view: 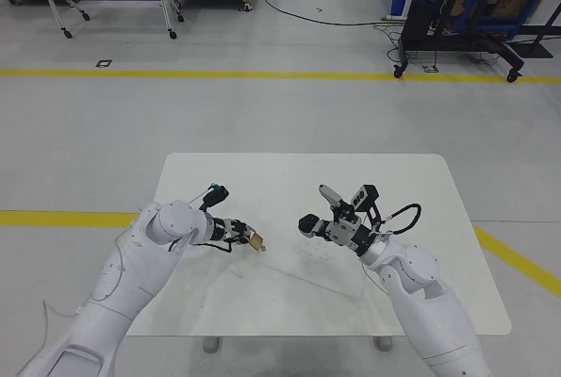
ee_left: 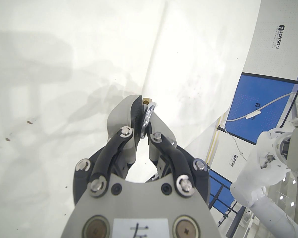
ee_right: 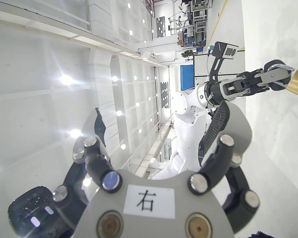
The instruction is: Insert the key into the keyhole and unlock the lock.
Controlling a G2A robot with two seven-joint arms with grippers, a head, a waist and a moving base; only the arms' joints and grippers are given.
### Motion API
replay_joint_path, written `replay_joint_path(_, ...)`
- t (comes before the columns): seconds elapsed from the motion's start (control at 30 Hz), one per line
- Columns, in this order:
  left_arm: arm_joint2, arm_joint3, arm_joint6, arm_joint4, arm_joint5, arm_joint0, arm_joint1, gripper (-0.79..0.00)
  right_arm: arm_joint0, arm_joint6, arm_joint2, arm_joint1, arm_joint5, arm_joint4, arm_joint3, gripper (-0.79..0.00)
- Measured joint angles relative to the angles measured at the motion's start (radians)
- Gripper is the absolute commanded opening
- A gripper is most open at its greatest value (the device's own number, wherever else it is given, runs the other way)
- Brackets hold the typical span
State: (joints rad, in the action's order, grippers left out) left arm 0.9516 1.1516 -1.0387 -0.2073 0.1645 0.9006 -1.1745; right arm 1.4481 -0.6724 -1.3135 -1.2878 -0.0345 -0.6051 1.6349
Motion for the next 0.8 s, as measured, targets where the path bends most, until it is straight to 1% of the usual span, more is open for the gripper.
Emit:
replay_joint_path(0.1,-0.009,-0.010,-0.009,0.003,0.000,-0.004,-0.003,-0.397,0.000,0.000,0.000,0.000,0.000,0.000,0.000,0.000)
replay_joint_path(0.13,-0.012,-0.013,-0.010,0.004,0.000,-0.006,-0.004,-0.342,0.000,0.000,0.000,0.000,0.000,0.000,0.000,0.000)
replay_joint_path(0.17,-0.014,-0.015,-0.010,0.004,0.000,-0.007,-0.004,-0.305,0.000,0.000,0.000,0.000,0.000,0.000,0.000,0.000)
replay_joint_path(0.23,-0.015,-0.020,-0.011,0.009,-0.002,-0.010,-0.006,-0.259,0.000,0.000,0.000,0.000,0.000,0.000,0.000,0.000)
replay_joint_path(0.3,-0.015,-0.024,-0.012,0.017,-0.003,-0.012,-0.007,-0.172,0.000,0.000,0.000,0.000,0.000,0.000,0.000,0.000)
replay_joint_path(0.43,-0.005,-0.030,-0.014,0.055,-0.017,-0.013,-0.008,-0.139,0.000,0.000,0.000,0.000,0.000,0.000,0.000,0.000)
replay_joint_path(0.47,0.000,-0.030,-0.018,0.073,-0.024,-0.012,-0.009,-0.120,0.000,0.000,0.000,0.000,0.000,0.000,0.000,0.000)
replay_joint_path(0.6,0.041,-0.026,-0.021,0.167,-0.065,-0.009,-0.007,-0.074,0.000,0.000,0.000,0.000,0.000,0.000,0.000,0.000)
replay_joint_path(0.7,0.089,-0.012,0.016,0.224,-0.110,0.004,-0.001,-0.043,0.000,0.000,0.000,0.000,0.000,0.000,0.000,0.000)
replay_joint_path(0.73,0.110,-0.002,0.039,0.242,-0.132,0.011,0.002,0.000,0.000,0.001,0.000,0.000,0.000,0.000,0.000,0.000)
replay_joint_path(0.8,0.143,0.019,0.079,0.261,-0.166,0.027,0.008,0.000,0.003,0.010,-0.002,0.000,0.008,0.004,0.007,0.000)
